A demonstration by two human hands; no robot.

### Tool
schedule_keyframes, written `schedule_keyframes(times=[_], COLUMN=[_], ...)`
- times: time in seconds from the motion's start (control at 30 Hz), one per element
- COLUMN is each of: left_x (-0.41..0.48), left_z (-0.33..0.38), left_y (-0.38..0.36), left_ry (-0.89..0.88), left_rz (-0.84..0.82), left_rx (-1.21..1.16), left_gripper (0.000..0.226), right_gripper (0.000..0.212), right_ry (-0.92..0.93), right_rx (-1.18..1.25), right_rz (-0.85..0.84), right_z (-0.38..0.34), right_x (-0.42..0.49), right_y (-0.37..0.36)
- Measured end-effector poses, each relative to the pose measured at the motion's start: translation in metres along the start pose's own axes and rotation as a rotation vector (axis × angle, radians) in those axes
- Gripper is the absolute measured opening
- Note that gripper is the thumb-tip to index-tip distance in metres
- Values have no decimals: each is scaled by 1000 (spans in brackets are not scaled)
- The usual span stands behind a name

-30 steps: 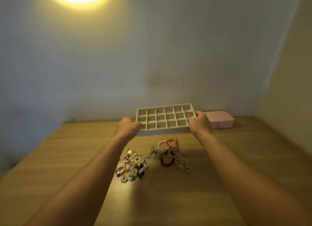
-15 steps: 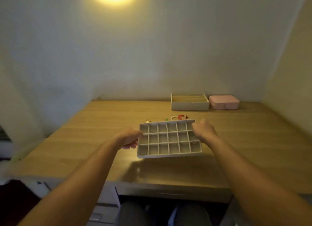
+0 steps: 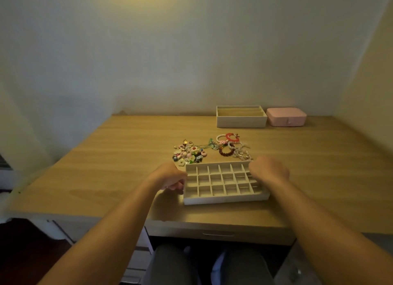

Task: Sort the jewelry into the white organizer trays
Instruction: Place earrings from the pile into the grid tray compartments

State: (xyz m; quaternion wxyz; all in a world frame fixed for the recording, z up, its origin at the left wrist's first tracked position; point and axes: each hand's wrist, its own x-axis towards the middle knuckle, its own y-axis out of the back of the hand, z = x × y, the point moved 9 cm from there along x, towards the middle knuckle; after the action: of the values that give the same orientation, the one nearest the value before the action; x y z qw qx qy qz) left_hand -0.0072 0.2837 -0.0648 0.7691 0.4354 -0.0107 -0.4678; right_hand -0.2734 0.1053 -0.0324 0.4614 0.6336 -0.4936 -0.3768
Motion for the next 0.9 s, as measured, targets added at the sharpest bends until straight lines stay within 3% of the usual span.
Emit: schedule_keyframes(times=[0.13, 0.23, 0.37, 0.53, 0.7, 0.9], left_x=[23, 41, 60, 90, 112, 124], left_z=[14, 30, 67, 100, 104, 105], left_y=[20, 37, 35, 14, -1, -5], left_ry=[-95, -193, -344, -405, -452, -482], left_rz=[121, 256, 276, 198, 171, 183], left_rx=[-3, 54, 101, 356, 475, 453], left_gripper=[24, 27, 13, 7, 39, 33], right_gripper=[23, 14, 27, 24, 12, 25], right_ry=[183, 386, 579, 666, 740, 773], right_rx=[-10, 97, 157, 196, 241, 251], right_rz=[159, 45, -105, -272, -477, -554], right_z=[-38, -84, -131, -148, -144, -144], right_x=[18, 28, 35, 47, 45, 55], right_y=[19, 5, -15, -39, -60, -69])
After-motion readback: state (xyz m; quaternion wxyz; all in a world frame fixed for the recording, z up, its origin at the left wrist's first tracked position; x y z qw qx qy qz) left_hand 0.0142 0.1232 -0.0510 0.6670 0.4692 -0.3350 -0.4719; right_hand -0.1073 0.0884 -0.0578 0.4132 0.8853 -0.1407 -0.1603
